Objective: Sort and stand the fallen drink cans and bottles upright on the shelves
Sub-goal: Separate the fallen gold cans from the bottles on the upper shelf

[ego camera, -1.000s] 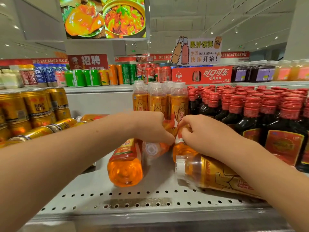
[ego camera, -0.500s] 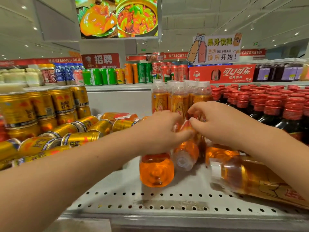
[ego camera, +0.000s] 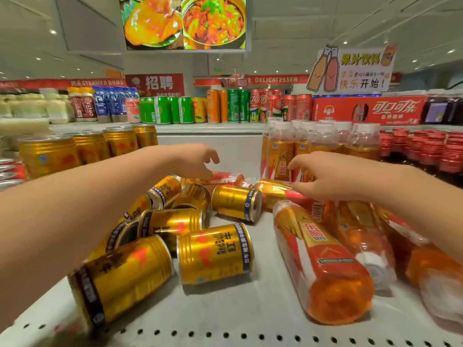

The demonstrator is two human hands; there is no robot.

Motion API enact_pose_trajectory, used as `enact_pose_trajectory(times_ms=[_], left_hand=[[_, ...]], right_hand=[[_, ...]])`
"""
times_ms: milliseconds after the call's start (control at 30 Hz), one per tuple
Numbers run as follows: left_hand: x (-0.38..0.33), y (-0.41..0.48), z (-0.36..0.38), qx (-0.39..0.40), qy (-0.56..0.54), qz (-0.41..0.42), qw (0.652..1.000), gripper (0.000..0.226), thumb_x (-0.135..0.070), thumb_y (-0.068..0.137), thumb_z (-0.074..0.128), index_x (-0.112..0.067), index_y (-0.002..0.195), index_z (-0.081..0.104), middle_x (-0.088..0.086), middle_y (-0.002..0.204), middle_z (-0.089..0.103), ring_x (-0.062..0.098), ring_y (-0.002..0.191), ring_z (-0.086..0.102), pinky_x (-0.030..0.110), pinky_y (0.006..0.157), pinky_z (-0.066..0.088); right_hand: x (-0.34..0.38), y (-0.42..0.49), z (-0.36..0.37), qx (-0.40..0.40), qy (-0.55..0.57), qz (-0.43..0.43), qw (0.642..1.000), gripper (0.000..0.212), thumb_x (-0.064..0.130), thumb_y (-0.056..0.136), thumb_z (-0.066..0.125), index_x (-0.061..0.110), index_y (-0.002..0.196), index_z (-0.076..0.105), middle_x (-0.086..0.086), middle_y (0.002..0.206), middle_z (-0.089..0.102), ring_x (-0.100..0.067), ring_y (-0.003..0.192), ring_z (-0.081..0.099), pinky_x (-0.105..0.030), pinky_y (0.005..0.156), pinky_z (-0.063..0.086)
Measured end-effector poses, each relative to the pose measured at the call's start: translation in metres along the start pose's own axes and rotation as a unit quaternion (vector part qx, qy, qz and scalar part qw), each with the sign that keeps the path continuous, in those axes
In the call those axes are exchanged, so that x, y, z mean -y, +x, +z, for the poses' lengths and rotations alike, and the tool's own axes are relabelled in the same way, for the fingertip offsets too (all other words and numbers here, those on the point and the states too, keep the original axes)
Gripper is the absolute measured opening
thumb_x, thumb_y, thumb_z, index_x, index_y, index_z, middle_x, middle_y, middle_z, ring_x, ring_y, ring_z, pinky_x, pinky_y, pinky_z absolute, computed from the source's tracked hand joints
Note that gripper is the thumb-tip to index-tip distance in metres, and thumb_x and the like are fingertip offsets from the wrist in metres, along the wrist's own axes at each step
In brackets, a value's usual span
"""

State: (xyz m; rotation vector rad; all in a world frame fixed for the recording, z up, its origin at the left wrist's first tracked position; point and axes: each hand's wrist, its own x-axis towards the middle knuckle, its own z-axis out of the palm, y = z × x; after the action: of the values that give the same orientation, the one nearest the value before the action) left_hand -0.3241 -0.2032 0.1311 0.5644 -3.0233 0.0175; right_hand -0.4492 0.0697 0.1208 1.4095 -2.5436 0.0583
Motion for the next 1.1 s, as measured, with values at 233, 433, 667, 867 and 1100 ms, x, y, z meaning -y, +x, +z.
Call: enact_pose_trajectory(times_ms=[233, 433, 667, 867, 1100], left_hand=[[0.007, 0.046, 0.007, 0.151, 0.024, 0.014, 0.988, 0.082, -0.044, 0.084, 0.08, -0.033, 0.154, 0.037, 0.0, 0.153, 0.046, 0.028, 0.136, 0.048, 0.047, 0.112, 0.044], [0.003, 0.064, 0.023, 0.14, 0.04, 0.052, 0.988, 0.072, -0.035, 0.091, 0.076, -0.03, 0.152, 0.037, 0.002, 0.144, 0.053, 0.026, 0.125, 0.053, 0.048, 0.109, 0.048], [0.013, 0.048, 0.004, 0.054, 0.029, 0.046, 0.997, 0.079, -0.048, 0.081, 0.082, -0.028, 0.146, 0.04, 0.001, 0.133, 0.059, 0.025, 0.111, 0.059, 0.037, 0.087, 0.052], [0.008, 0.001, -0.019, -0.072, -0.06, 0.088, 0.992, 0.088, -0.046, 0.081, 0.083, -0.032, 0.152, 0.033, -0.001, 0.142, 0.055, 0.022, 0.12, 0.058, 0.033, 0.088, 0.05], [-0.034, -0.076, -0.028, -0.179, -0.148, 0.134, 0.963, 0.077, -0.051, 0.079, 0.079, -0.04, 0.142, 0.037, -0.025, 0.125, 0.057, -0.002, 0.109, 0.061, 0.009, 0.075, 0.046]], right_hand=[[-0.004, 0.028, 0.026, 0.084, 0.001, 0.016, 0.996, 0.066, 0.055, 0.093, 0.058, 0.032, 0.151, 0.036, 0.001, 0.142, 0.05, -0.019, 0.12, 0.054, -0.031, 0.097, 0.047], [-0.009, 0.03, 0.03, 0.096, 0.022, 0.023, 0.995, 0.066, 0.057, 0.093, 0.058, 0.035, 0.15, 0.035, 0.007, 0.148, 0.05, -0.017, 0.126, 0.053, -0.023, 0.09, 0.041], [-0.006, 0.029, 0.027, 0.102, 0.006, 0.018, 0.995, 0.065, 0.053, 0.096, 0.057, 0.03, 0.152, 0.033, 0.004, 0.146, 0.051, -0.018, 0.122, 0.054, -0.024, 0.086, 0.042], [0.008, 0.027, 0.017, 0.074, 0.015, -0.009, 0.997, 0.053, 0.049, 0.097, 0.055, 0.029, 0.145, 0.045, 0.001, 0.138, 0.056, -0.02, 0.113, 0.056, -0.031, 0.089, 0.046], [0.031, 0.021, 0.014, 0.047, 0.06, -0.072, 0.995, 0.054, 0.043, 0.097, 0.055, 0.031, 0.147, 0.041, 0.0, 0.147, 0.052, -0.022, 0.128, 0.053, -0.039, 0.104, 0.046]])
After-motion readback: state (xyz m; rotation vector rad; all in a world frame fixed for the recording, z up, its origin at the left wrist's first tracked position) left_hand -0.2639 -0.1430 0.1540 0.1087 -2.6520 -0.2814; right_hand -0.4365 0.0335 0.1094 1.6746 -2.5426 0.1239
